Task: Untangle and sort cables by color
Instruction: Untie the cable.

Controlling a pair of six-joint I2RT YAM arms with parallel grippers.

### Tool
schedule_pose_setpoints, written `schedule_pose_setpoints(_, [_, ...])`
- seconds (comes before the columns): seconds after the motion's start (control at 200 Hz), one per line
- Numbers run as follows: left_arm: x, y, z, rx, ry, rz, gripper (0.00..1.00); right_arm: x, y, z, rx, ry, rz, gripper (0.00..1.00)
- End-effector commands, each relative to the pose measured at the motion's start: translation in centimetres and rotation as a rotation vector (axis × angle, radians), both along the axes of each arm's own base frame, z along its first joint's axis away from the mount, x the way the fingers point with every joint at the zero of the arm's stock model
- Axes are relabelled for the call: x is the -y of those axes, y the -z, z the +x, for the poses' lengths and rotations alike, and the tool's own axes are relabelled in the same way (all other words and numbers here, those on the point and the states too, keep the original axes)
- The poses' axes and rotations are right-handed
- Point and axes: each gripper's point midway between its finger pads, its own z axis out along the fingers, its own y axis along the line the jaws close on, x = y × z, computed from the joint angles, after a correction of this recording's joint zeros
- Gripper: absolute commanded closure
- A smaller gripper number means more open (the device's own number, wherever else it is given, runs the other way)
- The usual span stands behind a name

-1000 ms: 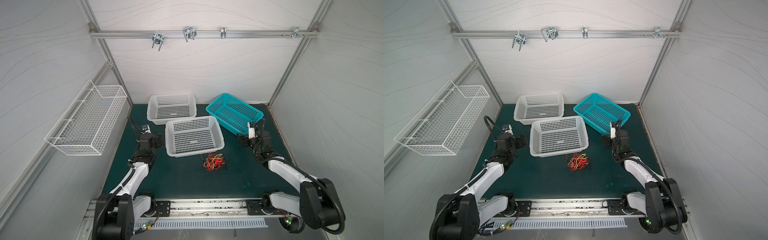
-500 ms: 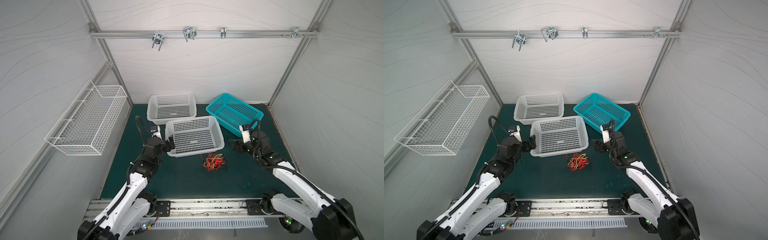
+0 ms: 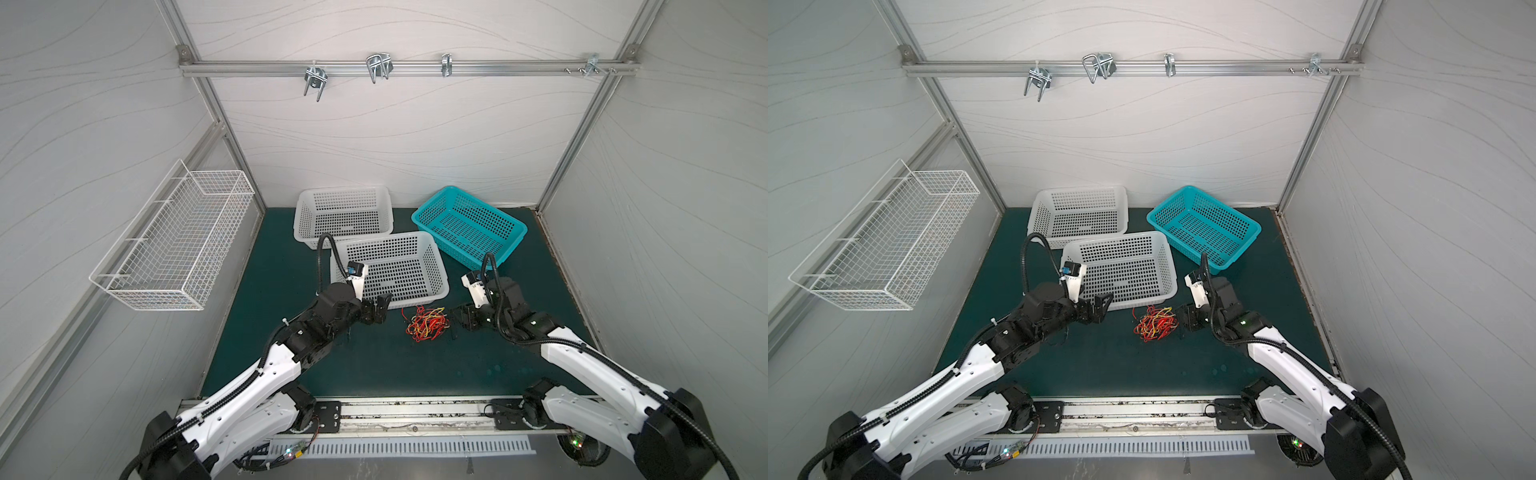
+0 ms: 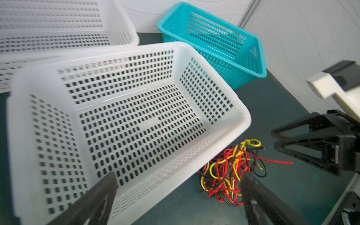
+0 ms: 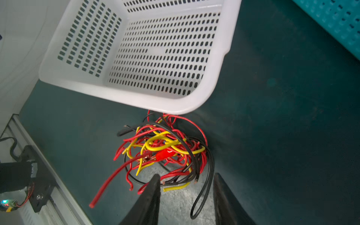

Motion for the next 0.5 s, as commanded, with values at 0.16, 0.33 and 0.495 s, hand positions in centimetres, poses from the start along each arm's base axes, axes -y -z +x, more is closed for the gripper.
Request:
schedule_pose_setpoints(0.16, [4.9, -0.1, -0.9, 0.029, 0.14, -0.029, 0.02, -2.1, 0.5, 1.1, 0.014, 0.0, 0.058, 0.67])
schedule_pose_setpoints(0.33, [6.2, 0.6, -1.1, 0.006, 0.189, -0.04, 0.02, -2.2, 1.0, 1.9, 0.027, 0.012, 0.035, 0.74])
schedule_pose_setpoints(0.495, [6.5, 0.9, -1.1, 0.005, 0.201, -0.046, 0.01, -2.3, 1.4, 2.1, 0.024, 0.007, 0.015, 0.82])
